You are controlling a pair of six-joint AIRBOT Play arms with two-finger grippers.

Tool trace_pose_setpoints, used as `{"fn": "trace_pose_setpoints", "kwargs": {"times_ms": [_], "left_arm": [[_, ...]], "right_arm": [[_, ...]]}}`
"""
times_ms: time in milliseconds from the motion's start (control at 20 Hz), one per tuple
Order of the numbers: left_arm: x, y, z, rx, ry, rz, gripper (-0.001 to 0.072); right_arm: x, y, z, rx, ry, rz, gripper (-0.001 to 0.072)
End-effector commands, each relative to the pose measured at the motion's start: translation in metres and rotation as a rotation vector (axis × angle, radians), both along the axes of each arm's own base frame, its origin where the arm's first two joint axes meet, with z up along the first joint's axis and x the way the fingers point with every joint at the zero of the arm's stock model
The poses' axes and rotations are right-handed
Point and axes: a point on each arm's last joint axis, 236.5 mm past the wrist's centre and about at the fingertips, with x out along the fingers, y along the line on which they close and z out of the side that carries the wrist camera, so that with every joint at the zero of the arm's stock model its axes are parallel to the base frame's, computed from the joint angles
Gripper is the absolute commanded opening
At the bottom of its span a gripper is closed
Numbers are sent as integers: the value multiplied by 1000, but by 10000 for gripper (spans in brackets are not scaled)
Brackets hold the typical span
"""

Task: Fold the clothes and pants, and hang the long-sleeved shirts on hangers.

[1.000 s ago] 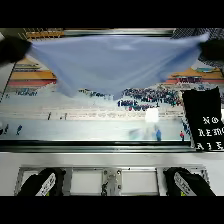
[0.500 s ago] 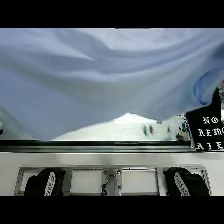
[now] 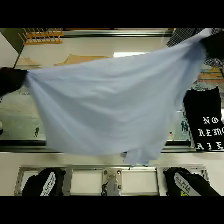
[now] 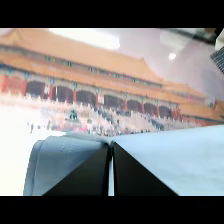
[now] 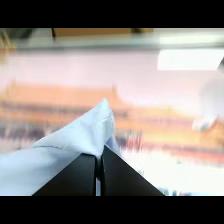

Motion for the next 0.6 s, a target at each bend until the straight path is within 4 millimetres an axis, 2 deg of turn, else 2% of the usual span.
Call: {"fn": "trace_pose_setpoints", "kwargs": {"times_ms": [0, 100, 150, 200, 250, 400, 450, 550], "left_arm": [[80, -12, -99, 11, 133, -21, 5], [133, -18, -131, 10, 161, -17, 6], [153, -20, -143, 4, 192, -27, 92], [170, -21, -154, -15, 239, -35, 457], [179, -19, -160, -54, 296, -26, 639], [178, 9, -168, -105, 422, 5, 621], [170, 26, -170, -81, 444, 27, 621], [139, 58, -179, -8, 484, 90, 621]], "right_arm": [[64, 4, -126, -8, 284, 61, 14], [103, -8, -163, 15, 289, 3, 21], [116, -13, -172, 22, 276, -21, 105], [124, -18, -174, 28, 259, -42, 355], [128, -23, -172, 32, 242, -57, 549], [118, -50, -150, 33, 211, -103, 539], [108, -58, -143, 32, 220, -109, 451], [73, -69, -139, 17, 275, -108, 423]]}}
